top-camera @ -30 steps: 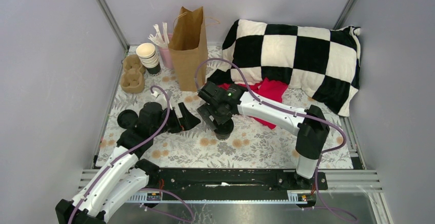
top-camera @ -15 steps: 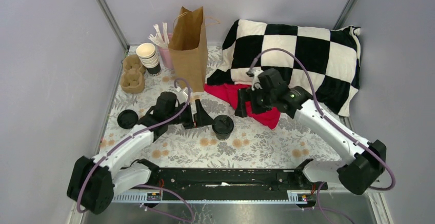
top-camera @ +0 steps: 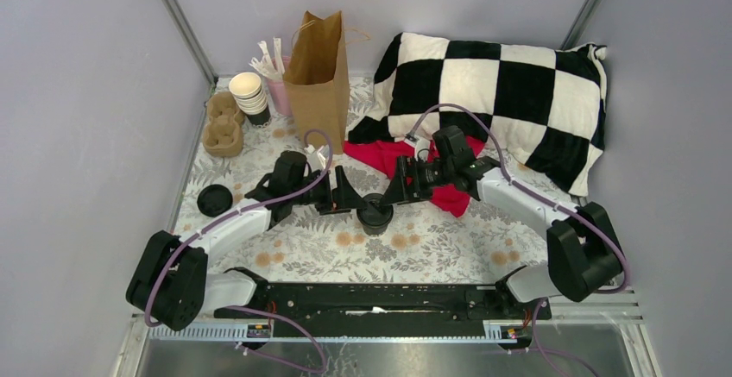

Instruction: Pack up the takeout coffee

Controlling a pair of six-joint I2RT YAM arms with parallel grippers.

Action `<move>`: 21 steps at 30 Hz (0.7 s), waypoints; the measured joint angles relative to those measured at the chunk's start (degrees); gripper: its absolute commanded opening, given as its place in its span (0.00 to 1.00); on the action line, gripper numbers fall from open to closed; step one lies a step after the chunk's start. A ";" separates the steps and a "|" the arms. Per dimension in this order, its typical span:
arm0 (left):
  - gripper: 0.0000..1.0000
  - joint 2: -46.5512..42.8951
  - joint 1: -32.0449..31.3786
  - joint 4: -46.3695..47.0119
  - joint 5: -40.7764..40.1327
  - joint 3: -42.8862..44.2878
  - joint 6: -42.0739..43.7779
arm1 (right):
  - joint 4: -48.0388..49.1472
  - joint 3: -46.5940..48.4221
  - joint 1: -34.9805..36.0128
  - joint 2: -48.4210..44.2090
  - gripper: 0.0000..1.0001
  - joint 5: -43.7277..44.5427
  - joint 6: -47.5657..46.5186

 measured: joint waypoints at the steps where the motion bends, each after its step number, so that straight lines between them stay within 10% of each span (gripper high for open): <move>1: 0.77 0.00 0.00 0.72 0.00 0.00 -0.20 | 1.11 0.00 0.00 0.61 0.82 -0.68 0.17; 21: 0.50 2.91 -0.02 5.57 -1.22 0.02 -1.57 | 9.40 -0.35 0.00 7.82 0.71 -3.26 3.06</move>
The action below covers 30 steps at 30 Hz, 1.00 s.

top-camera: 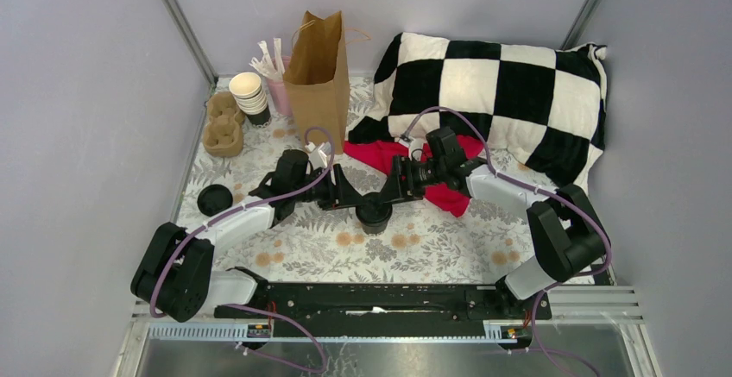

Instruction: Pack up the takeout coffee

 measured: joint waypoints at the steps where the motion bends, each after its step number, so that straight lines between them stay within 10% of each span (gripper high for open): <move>1: 0.49 0.00 -0.02 0.09 -0.07 0.00 -0.09 | 0.81 -0.35 0.00 0.02 0.70 0.00 0.31; 18: 0.44 -1.22 -0.90 4.70 -0.55 -2.89 -1.36 | 17.55 -11.17 -0.74 1.31 0.87 -3.74 9.64; 30: 0.43 -2.47 -0.96 4.79 -1.38 -3.72 -1.73 | 22.10 -15.72 -1.92 -2.36 0.74 -5.55 14.32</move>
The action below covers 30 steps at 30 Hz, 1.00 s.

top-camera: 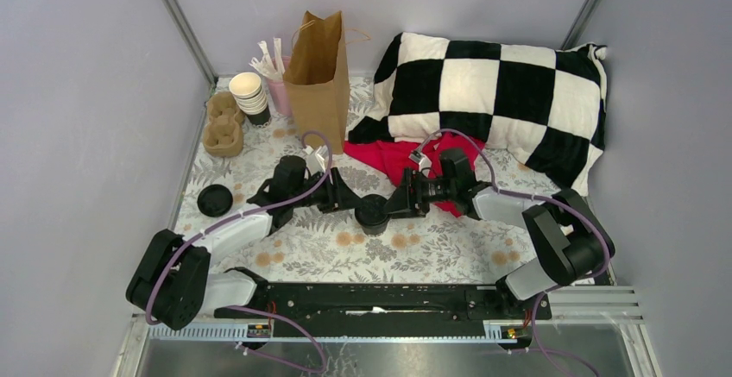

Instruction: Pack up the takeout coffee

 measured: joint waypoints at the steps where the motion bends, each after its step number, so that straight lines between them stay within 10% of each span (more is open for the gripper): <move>1: 0.43 -0.13 -0.02 0.00 -0.04 -0.11 -0.17 | 0.87 -0.22 0.00 0.44 0.74 -0.20 0.59; 12: 0.57 -1.81 -0.55 3.76 -0.11 -3.23 -2.97 | 22.14 -6.88 -0.92 6.64 0.74 -3.67 9.68; 30: 0.83 -6.88 7.54 9.77 5.29 -9.29 -11.61 | 4.87 0.52 -1.07 4.46 0.75 -2.84 1.57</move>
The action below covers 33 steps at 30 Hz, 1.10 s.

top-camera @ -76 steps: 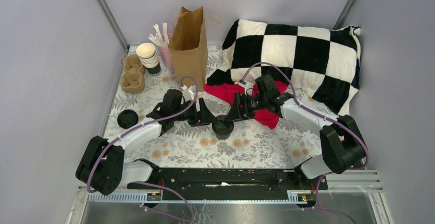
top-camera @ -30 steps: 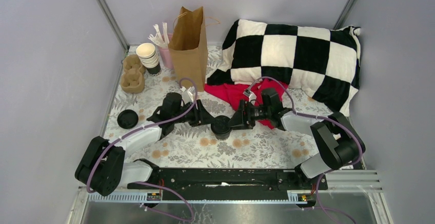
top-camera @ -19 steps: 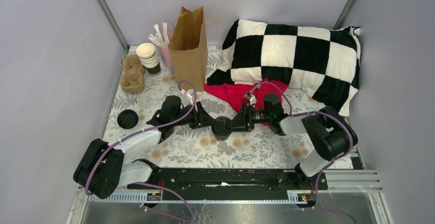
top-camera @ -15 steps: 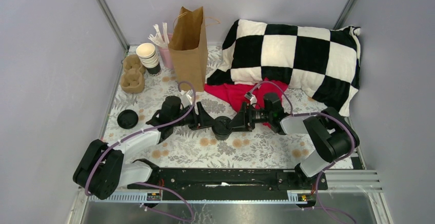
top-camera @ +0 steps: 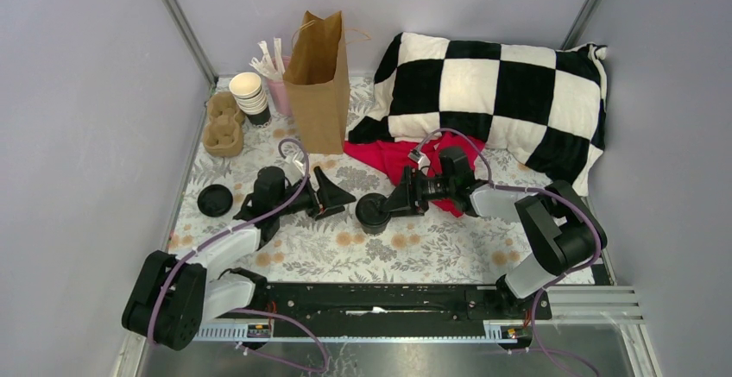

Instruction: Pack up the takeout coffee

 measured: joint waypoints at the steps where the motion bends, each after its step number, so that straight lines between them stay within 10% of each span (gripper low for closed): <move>1: 0.83 0.02 0.04 0.37 0.57 -0.28 -0.55 | -0.31 0.00 0.00 0.02 0.74 0.00 -0.11; 33: 0.54 7.50 -3.02 8.44 2.64 -2.23 -0.52 | 14.91 2.45 -0.63 11.30 0.82 -1.49 10.16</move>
